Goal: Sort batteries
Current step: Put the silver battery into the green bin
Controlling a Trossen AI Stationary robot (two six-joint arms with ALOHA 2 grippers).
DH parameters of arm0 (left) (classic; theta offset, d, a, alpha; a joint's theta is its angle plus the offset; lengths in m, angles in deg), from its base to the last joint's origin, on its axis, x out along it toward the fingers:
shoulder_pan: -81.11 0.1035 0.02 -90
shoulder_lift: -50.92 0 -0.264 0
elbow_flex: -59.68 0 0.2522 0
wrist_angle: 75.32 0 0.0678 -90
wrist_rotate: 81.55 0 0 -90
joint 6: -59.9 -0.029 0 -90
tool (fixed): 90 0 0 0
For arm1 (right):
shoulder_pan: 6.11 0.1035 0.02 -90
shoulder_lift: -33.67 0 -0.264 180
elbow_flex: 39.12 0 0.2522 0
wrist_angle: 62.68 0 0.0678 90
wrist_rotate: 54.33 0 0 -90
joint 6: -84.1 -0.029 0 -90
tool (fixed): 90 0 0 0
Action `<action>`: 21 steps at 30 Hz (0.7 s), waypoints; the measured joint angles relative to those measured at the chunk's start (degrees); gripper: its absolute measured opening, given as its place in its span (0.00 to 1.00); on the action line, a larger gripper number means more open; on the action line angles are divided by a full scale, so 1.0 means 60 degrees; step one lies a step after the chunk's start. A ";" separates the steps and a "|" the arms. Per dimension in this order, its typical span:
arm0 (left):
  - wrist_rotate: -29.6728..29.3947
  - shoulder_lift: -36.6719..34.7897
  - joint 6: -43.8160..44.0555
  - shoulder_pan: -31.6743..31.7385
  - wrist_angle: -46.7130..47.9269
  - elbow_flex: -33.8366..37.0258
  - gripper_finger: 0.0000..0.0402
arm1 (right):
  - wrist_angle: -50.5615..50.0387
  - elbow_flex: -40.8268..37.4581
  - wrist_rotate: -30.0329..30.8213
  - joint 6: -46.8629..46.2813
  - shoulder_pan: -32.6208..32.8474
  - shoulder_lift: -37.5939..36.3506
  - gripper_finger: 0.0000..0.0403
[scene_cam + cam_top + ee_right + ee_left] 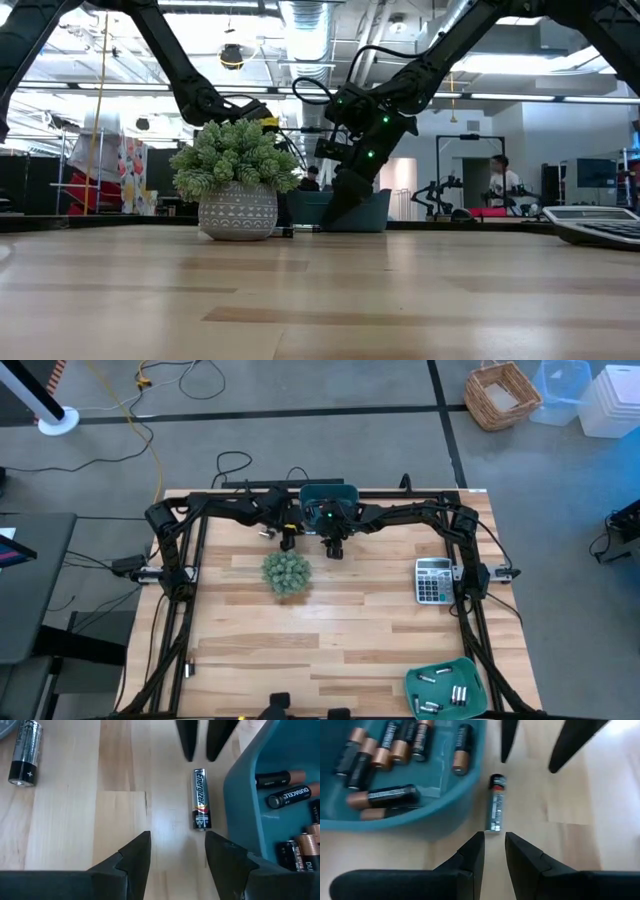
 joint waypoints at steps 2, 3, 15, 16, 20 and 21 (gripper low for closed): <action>-0.0206 0.0000 0.0068 -0.0003 -0.0141 -0.0001 0.18 | -0.0004 0.0000 0.0000 0.0001 0.0000 0.0000 0.51; -0.0254 0.0000 0.0095 -0.0006 -0.0201 -0.0001 0.18 | 0.0000 0.0000 0.0000 0.0001 0.0000 0.0000 0.51; -0.0206 0.0499 0.0028 -0.0129 0.0324 -0.0691 0.27 | -0.0007 0.0000 0.0000 -0.0003 0.0000 0.0000 0.51; -0.0184 0.0503 0.0006 -0.0142 0.0304 -0.0709 0.28 | -0.0007 0.0000 0.0000 -0.0003 0.0000 0.0000 0.51; 0.0063 0.0586 -0.0003 -0.0190 0.0288 -0.0726 0.29 | -0.0007 0.0000 -0.0006 -0.0001 -0.0007 0.0000 0.51; 0.0107 0.0648 0.0029 -0.0199 0.0272 -0.0729 0.30 | -0.0007 0.0000 -0.0020 -0.0001 -0.0007 0.0000 0.51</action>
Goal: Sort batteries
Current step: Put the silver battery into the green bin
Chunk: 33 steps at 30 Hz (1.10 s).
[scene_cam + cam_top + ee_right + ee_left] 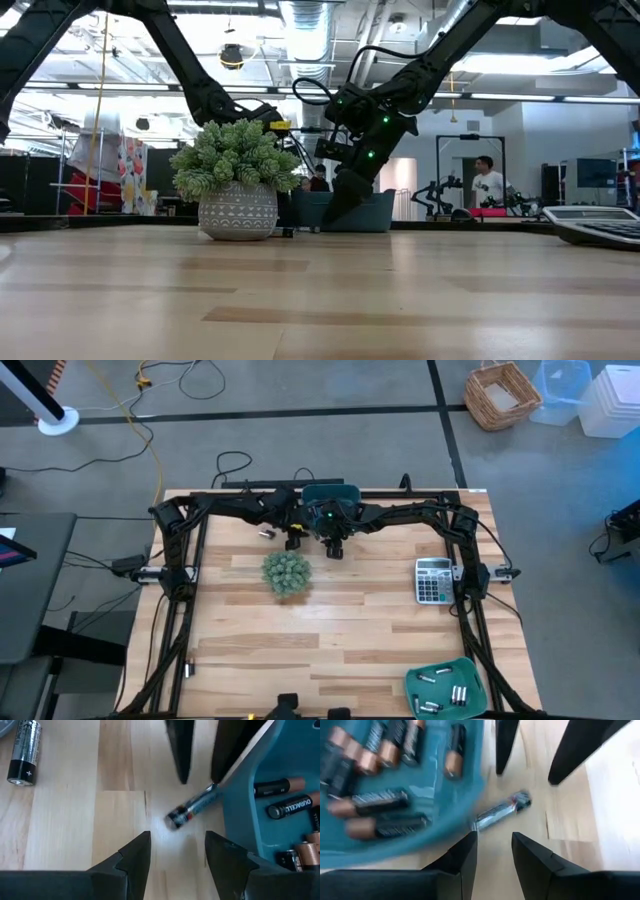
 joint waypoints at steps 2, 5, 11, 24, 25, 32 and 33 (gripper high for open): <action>-0.0022 0.0103 0.0028 -0.0044 0.0026 0.0007 0.30 | -0.0004 0.0000 -0.0033 -0.0002 0.0000 0.0004 0.51; -0.0030 0.0095 0.0144 -0.0054 -0.0039 -0.0056 0.30 | -0.0010 0.0000 -0.0042 -0.0040 0.0007 0.0004 0.51; 0.0225 0.0099 0.0100 -0.0133 -0.0028 -0.0076 0.30 | -0.0183 0.0000 -0.0042 -0.0298 0.0005 0.0004 0.51; 0.0394 0.0099 0.0079 -0.0338 -0.0445 -0.0080 0.30 | -0.0371 0.0000 -0.0039 -0.0467 0.0055 0.0011 0.51; 0.0495 0.0118 0.0069 -0.0369 -0.0387 -0.0115 0.30 | -0.0375 0.0000 -0.0039 -0.0493 0.0055 0.0011 0.51; -0.0102 0.0277 -0.0056 -0.0492 0.0169 -0.0601 0.30 | -0.0574 0.0000 -0.0039 -0.0515 0.0076 0.0011 0.51; -0.0119 0.0264 -0.0056 -0.0482 0.0203 -0.0601 0.30 | -0.0614 0.0000 -0.0039 -0.0515 0.0076 0.0011 0.51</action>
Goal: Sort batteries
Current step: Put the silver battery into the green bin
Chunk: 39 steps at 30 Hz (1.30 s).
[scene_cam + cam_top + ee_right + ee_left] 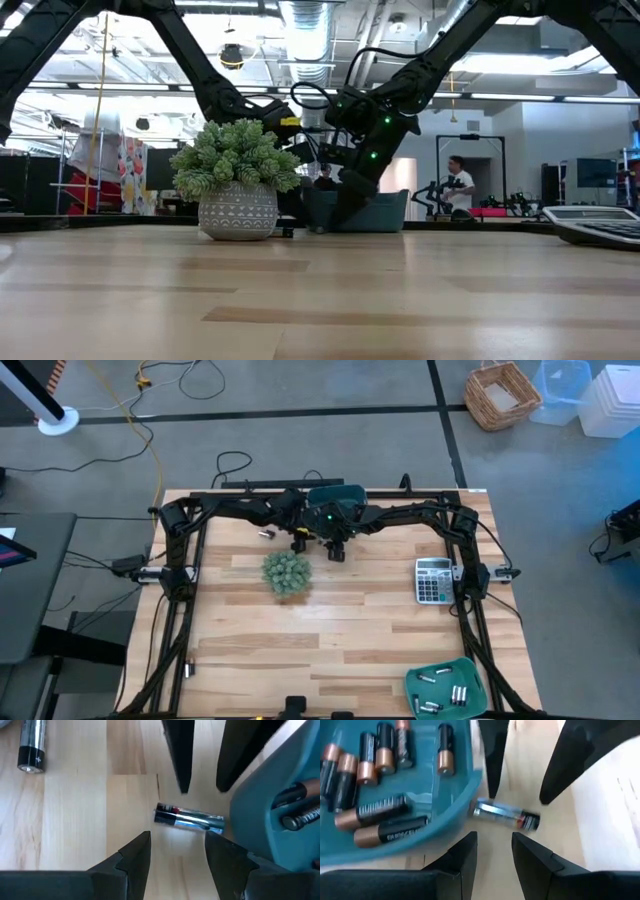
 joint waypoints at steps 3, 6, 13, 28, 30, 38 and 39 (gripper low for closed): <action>0.0061 -0.0005 0.0015 0.0064 0.0036 0.0000 0.30 | -0.0047 0.0000 0.0004 0.0003 -0.0004 0.0000 0.51; 0.0224 0.0006 0.0011 0.0044 0.0092 0.0003 0.30 | -0.0035 0.0000 0.0004 0.0067 -0.0011 0.0000 0.51; 0.0520 0.0013 -0.0049 -0.0144 0.0038 0.0007 0.30 | -0.0095 0.0000 0.0015 0.0040 -0.0076 0.0000 0.51; -0.0181 0.0369 -0.0198 -0.0221 0.1700 -0.1052 0.30 | -0.0413 0.0139 0.0062 -0.0007 -0.0066 0.0019 0.51; -0.0358 0.0517 -0.0412 -0.0282 0.1794 -0.1201 0.30 | -0.0536 0.0142 0.0069 -0.0014 -0.0047 0.0019 0.51; -0.0544 0.0552 -0.0342 -0.0290 0.2095 -0.1359 0.30 | -0.0600 0.0149 0.0066 0.0000 -0.0044 0.0004 0.51; -0.0513 0.0551 -0.0316 -0.0293 0.2100 -0.1359 0.30 | -0.0603 0.0149 0.0066 0.0009 -0.0040 0.0004 0.51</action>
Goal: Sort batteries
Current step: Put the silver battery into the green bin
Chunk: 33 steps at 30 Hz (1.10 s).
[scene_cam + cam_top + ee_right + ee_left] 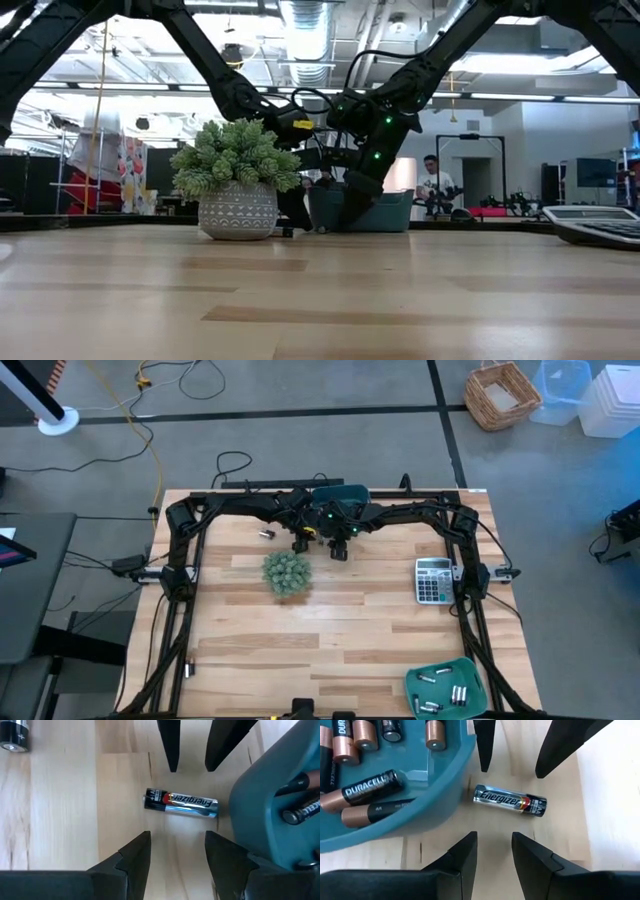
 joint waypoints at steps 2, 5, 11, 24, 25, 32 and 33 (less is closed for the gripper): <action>0.0059 -0.0002 -0.0025 0.0004 -0.0003 0.0000 0.30 | 0.0000 0.0000 0.0000 0.0063 0.0000 0.0000 0.51; 0.0191 0.0001 -0.0175 0.0004 0.0140 -0.0050 0.30 | -0.0058 0.0000 -0.0010 0.0096 0.0006 0.0000 0.51; 0.0566 -0.0002 -0.0477 0.0004 0.0505 -0.0188 0.30 | -0.0142 0.0018 -0.0055 0.0115 0.0014 -0.0007 0.51; 0.0160 -0.0898 0.0132 0.0583 -0.0229 0.0928 0.22 | 0.0914 0.0029 0.0189 0.0079 0.0300 -0.0007 0.51; 0.0244 -0.1110 0.0241 0.0645 -0.0446 0.1175 0.20 | 0.1038 0.0029 0.0194 0.0034 0.0311 -0.0007 0.51; 0.0305 -0.2351 0.0599 0.0901 -0.1609 0.2461 0.17 | 0.1427 0.0025 0.0231 -0.0262 0.0306 -0.0007 0.51; 0.0301 -0.2454 0.0574 0.0907 -0.1622 0.2542 0.17 | 0.1476 0.0025 0.0250 -0.0343 0.0309 -0.0003 0.51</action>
